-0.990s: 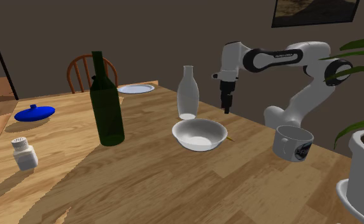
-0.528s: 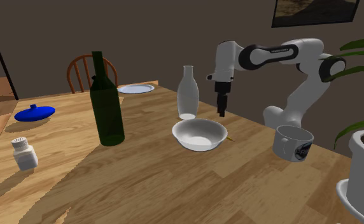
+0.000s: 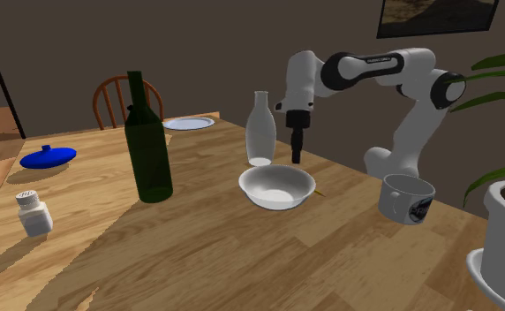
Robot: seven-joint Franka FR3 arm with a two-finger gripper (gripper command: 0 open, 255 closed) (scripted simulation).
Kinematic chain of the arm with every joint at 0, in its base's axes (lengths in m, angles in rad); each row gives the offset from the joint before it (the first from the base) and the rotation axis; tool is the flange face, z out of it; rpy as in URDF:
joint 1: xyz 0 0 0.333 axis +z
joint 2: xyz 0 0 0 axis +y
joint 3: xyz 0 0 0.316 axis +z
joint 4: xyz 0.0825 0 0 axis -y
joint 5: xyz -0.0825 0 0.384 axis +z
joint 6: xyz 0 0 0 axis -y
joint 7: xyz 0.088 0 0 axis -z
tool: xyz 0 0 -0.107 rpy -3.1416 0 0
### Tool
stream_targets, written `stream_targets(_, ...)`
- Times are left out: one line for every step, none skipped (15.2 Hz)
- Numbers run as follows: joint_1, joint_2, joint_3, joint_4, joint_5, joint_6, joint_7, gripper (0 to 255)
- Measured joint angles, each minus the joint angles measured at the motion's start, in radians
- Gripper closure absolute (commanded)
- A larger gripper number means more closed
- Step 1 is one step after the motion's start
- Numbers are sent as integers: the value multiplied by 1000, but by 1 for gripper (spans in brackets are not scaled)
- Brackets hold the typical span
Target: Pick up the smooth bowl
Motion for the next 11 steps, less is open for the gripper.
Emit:
stream_targets(6, 27, 6, 27, 19, 10, 15, 0)
stream_targets(10, 44, 9, 43, 39, 21, 24, 0)
stream_targets(17, 62, 16, 64, 59, 31, 40, 0)
stream_targets(21, 82, 18, 81, 78, 42, 48, 0)
stream_targets(25, 108, 23, 110, 95, 52, 62, 0)
stream_targets(30, 132, 28, 137, 112, 60, 75, 0)
stream_targets(32, 145, 29, 156, 121, 61, 82, 0)
stream_targets(33, 152, 30, 158, 127, 69, 82, 0)
stream_targets(34, 154, 31, 149, 132, 81, 78, 0)
stream_targets(35, 155, 33, 139, 135, 93, 74, 0)
stream_targets(37, 153, 34, 128, 138, 104, 70, 0)
